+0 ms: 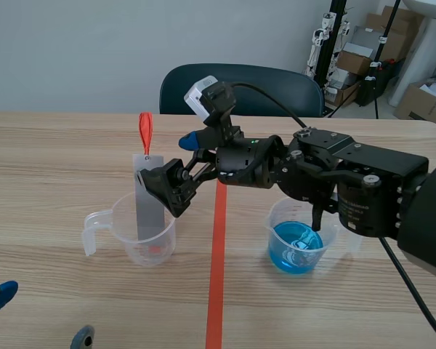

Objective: Do the redox reaction experiment. lift the metal plate out of the left beaker

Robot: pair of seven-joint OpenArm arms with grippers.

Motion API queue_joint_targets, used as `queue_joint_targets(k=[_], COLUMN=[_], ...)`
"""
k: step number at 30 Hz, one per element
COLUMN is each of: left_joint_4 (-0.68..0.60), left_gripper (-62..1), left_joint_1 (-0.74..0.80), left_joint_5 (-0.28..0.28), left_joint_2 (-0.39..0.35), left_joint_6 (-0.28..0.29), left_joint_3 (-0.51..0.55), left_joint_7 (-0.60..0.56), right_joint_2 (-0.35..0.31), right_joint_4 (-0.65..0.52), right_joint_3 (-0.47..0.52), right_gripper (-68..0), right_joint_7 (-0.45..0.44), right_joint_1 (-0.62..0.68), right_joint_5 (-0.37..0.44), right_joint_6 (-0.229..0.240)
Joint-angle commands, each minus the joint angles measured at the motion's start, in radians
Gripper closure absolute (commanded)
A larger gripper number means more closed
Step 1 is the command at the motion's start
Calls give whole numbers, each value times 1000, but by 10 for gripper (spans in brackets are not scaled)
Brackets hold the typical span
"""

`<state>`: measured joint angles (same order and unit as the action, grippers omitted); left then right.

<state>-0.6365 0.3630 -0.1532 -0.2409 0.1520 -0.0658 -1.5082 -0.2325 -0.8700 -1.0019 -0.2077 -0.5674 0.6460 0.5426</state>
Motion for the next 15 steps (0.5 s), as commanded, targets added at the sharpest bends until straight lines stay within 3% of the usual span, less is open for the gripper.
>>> queue_joint_targets(k=[1, 15], left_joint_4=[-7, -7], left_gripper=[-623, -623], left_joint_1=[5, 5], left_joint_5=[3, 3], left_joint_2=[-6, -7], left_joint_6=[-1, -1], left_joint_3=[4, 4], left_joint_7=[-46, -46], right_joint_2=[13, 58], right_joint_4=[-15, -8], right_joint_3=[3, -1], right_gripper=[-679, -679], right_joint_7=[-19, -14], right_joint_1=[-28, -25], right_joint_5=[7, -29], right_joint_6=[5, 4])
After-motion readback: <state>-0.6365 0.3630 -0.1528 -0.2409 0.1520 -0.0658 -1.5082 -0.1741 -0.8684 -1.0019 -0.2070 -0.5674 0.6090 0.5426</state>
